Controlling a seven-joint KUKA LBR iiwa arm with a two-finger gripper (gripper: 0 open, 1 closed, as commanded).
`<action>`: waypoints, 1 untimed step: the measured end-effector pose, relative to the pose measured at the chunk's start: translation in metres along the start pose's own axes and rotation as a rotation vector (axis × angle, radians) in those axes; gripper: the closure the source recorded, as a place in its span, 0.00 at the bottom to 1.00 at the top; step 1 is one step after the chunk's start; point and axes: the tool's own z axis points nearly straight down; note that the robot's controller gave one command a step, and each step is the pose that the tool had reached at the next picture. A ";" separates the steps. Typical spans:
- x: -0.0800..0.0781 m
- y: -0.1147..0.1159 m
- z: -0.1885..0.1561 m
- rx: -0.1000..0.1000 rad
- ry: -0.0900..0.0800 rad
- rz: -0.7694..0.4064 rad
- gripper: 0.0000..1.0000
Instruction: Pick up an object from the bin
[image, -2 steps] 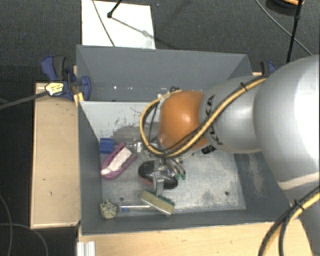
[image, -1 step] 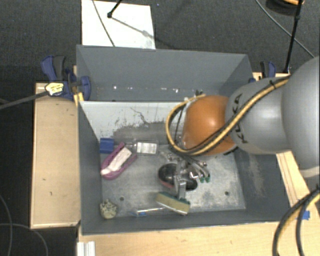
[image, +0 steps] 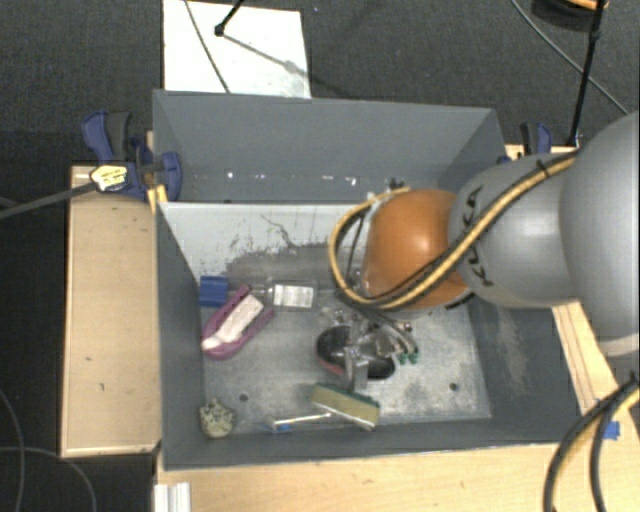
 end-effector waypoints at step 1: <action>0.012 -0.017 -0.006 -0.001 -0.004 -0.800 1.00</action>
Offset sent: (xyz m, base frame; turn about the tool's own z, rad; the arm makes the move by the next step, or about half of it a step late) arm -0.0115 -0.0223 0.0016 -0.8017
